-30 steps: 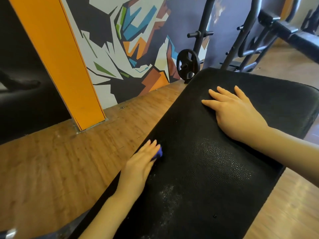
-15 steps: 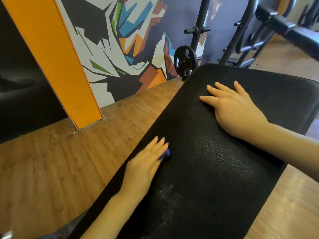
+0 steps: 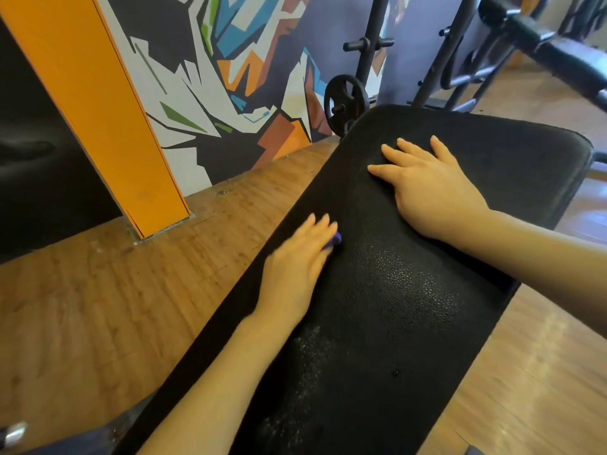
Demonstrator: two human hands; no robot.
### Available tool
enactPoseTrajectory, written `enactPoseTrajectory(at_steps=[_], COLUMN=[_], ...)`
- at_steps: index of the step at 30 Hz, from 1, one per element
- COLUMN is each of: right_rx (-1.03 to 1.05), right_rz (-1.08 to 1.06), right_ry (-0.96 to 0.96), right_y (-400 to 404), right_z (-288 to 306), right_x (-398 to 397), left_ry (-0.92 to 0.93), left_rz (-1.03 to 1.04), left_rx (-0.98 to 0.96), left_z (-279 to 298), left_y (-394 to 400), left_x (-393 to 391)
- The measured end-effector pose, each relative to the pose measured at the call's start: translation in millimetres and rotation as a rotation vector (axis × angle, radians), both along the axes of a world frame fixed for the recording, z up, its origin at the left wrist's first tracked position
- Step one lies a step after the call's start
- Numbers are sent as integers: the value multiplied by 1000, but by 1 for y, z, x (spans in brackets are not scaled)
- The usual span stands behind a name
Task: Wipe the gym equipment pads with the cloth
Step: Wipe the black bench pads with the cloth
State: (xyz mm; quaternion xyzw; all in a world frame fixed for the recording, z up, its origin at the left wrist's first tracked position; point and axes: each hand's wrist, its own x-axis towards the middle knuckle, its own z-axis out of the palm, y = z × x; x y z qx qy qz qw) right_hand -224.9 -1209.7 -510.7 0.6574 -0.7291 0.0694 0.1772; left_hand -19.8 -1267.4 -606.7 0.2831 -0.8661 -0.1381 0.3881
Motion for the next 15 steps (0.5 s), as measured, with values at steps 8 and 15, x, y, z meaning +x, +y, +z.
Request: enactPoseTrajectory(at_steps=[8, 15], right_rx=[-29, -8], right_rz=[-5, -15], right_ry=[2, 11], right_y=[-1, -2], right_z=[-2, -1], right_x=[2, 0], left_ry=[-144, -114], left_rz=[30, -14], left_rx=[3, 49], left_z=[-1, 1], left_y=[-3, 9], left_x=[3, 0])
